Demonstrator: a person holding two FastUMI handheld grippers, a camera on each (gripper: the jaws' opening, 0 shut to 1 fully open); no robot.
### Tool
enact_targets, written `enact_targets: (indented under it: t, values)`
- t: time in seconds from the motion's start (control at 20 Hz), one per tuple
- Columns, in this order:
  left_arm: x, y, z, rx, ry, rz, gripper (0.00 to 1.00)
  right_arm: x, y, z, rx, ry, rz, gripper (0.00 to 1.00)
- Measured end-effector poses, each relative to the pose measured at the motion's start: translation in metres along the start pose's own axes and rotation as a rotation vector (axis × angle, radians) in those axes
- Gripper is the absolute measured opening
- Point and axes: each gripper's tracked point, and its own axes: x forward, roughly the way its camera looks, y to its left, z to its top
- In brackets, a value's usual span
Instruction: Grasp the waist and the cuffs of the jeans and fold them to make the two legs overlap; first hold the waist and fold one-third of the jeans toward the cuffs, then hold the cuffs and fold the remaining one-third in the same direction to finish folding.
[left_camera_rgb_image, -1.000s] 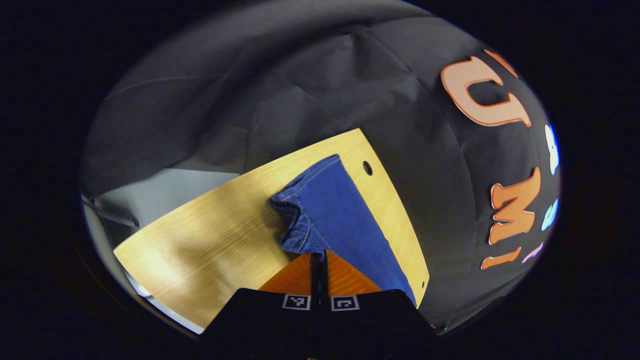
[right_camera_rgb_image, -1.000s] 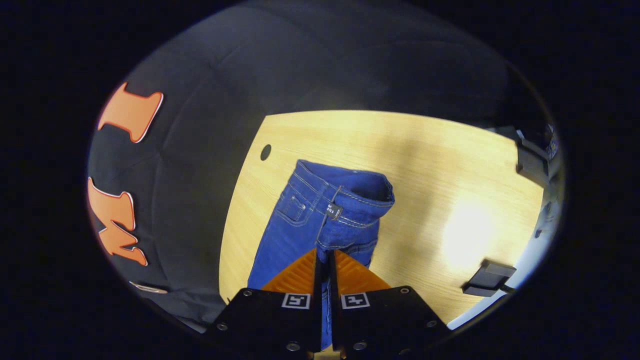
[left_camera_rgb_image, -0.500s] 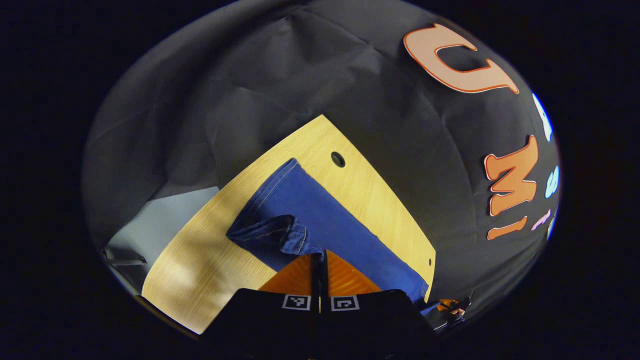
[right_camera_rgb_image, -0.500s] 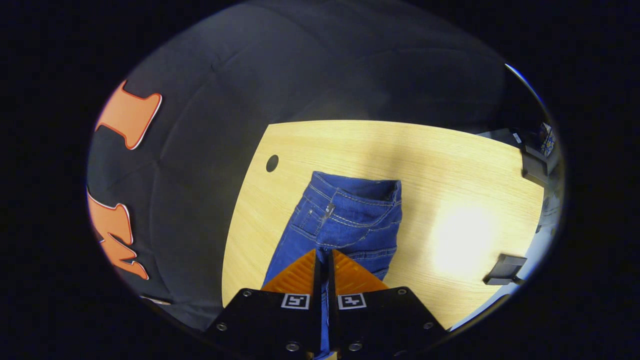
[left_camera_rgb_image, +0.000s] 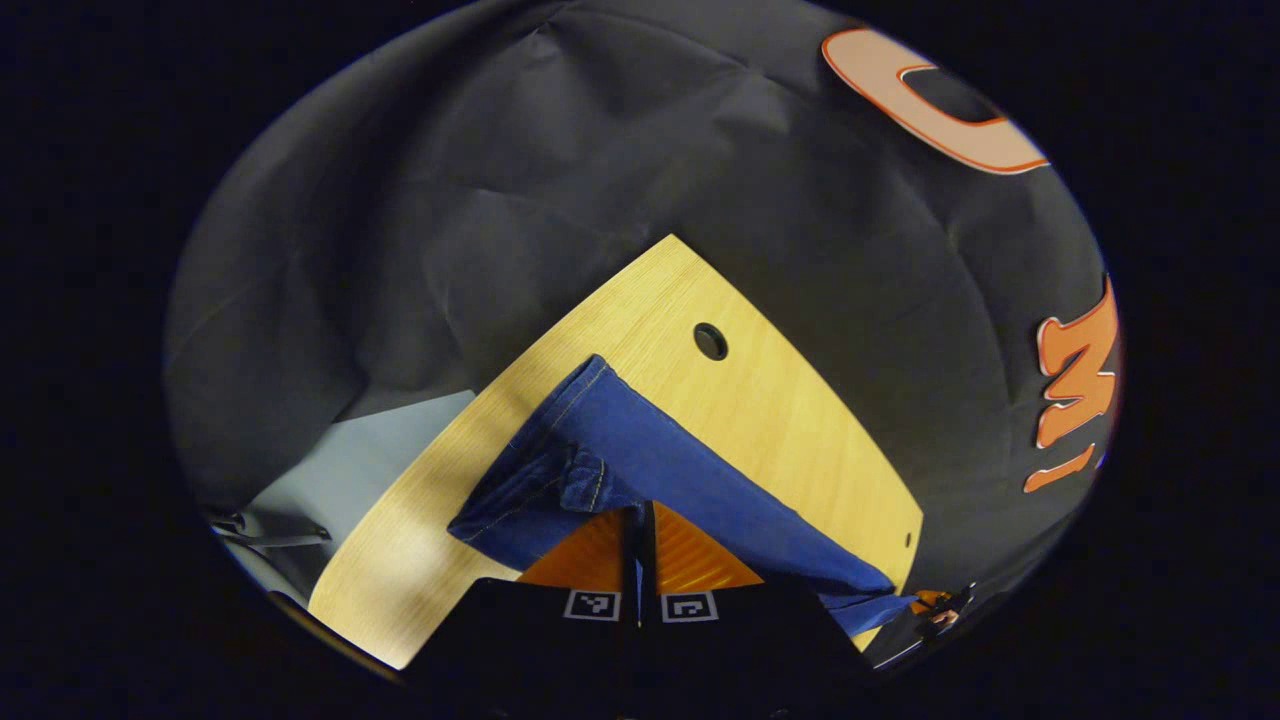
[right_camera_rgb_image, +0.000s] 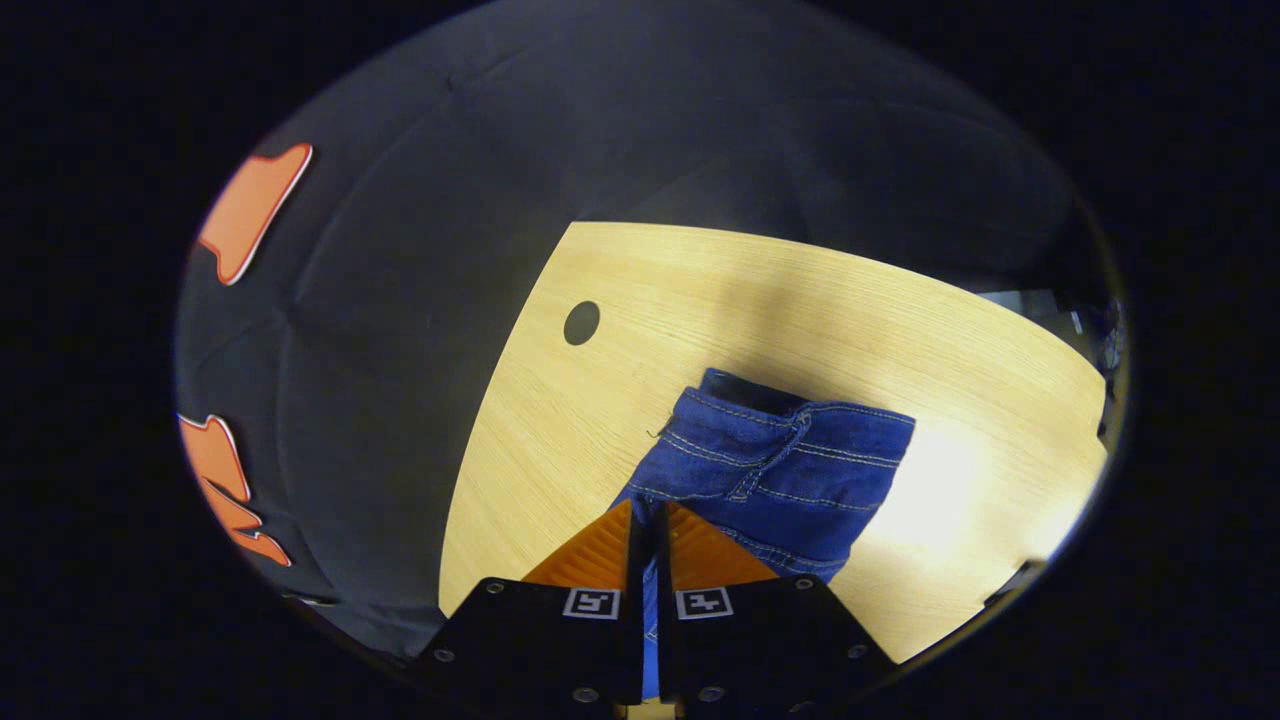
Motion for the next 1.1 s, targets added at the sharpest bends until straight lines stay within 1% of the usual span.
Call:
enact_targets:
  t: [0.15,0.2,0.3,0.4,0.45,0.5,0.55,0.6,0.65,0.7,0.75,0.8,0.85,0.9,0.95,1.05,1.1]
  values:
    - [0.021,-0.002,0.003,0.042,0.042,0.071,0.00,0.021,0.012,0.001,-0.027,0.023,-0.022,0.06]
    - [0.020,-0.003,0.006,0.055,0.041,0.090,0.00,0.028,0.017,0.003,-0.040,0.025,-0.022,0.07]
    - [0.013,-0.008,0.010,0.115,0.048,0.130,0.02,0.033,0.022,0.004,-0.051,0.026,-0.036,0.06]
    - [0.007,-0.011,0.013,0.198,0.038,0.168,0.12,0.027,0.025,0.003,-0.054,0.044,-0.020,0.06]
    - [0.008,-0.010,0.015,0.227,0.034,0.181,0.23,0.027,0.027,0.001,-0.060,0.043,-0.012,0.14]
    - [0.006,-0.009,0.015,0.252,0.026,0.193,0.33,0.023,0.027,0.004,-0.075,0.032,-0.008,0.13]
    - [0.003,-0.012,0.015,0.263,0.027,0.192,0.36,0.018,0.026,0.010,-0.097,-0.002,-0.004,0.25]
    - [-0.001,-0.016,0.012,0.270,0.037,0.186,0.46,0.013,0.020,0.016,-0.119,-0.032,-0.011,0.34]
    - [-0.004,-0.022,0.012,0.279,0.039,0.176,0.53,0.008,0.015,0.019,-0.134,-0.046,-0.022,0.45]
    - [0.002,-0.026,0.010,0.295,0.035,0.174,0.64,0.004,0.008,0.019,-0.154,-0.045,-0.041,0.42]
    - [0.002,-0.026,0.009,0.309,0.026,0.177,0.74,0.001,0.000,0.019,-0.178,-0.045,-0.062,0.64]
    - [0.000,-0.028,0.008,0.327,0.021,0.177,0.80,-0.002,-0.011,0.017,-0.195,-0.052,-0.083,0.69]
    - [-0.003,-0.028,0.010,0.344,0.007,0.186,0.87,-0.004,-0.020,0.016,-0.196,-0.059,-0.093,0.66]
    - [-0.008,-0.029,0.013,0.368,-0.012,0.193,0.93,-0.005,-0.029,0.013,-0.187,-0.058,-0.101,0.80]
    - [-0.013,-0.034,0.015,0.385,-0.031,0.191,0.96,-0.004,-0.038,0.007,-0.177,-0.045,-0.113,0.87]
    - [-0.015,-0.040,0.016,0.425,-0.076,0.172,0.98,-0.003,-0.062,-0.002,-0.174,-0.030,-0.157,0.95]
    - [-0.023,-0.043,0.016,0.467,-0.091,0.177,0.98,0.000,-0.073,-0.007,-0.173,-0.024,-0.174,0.97]
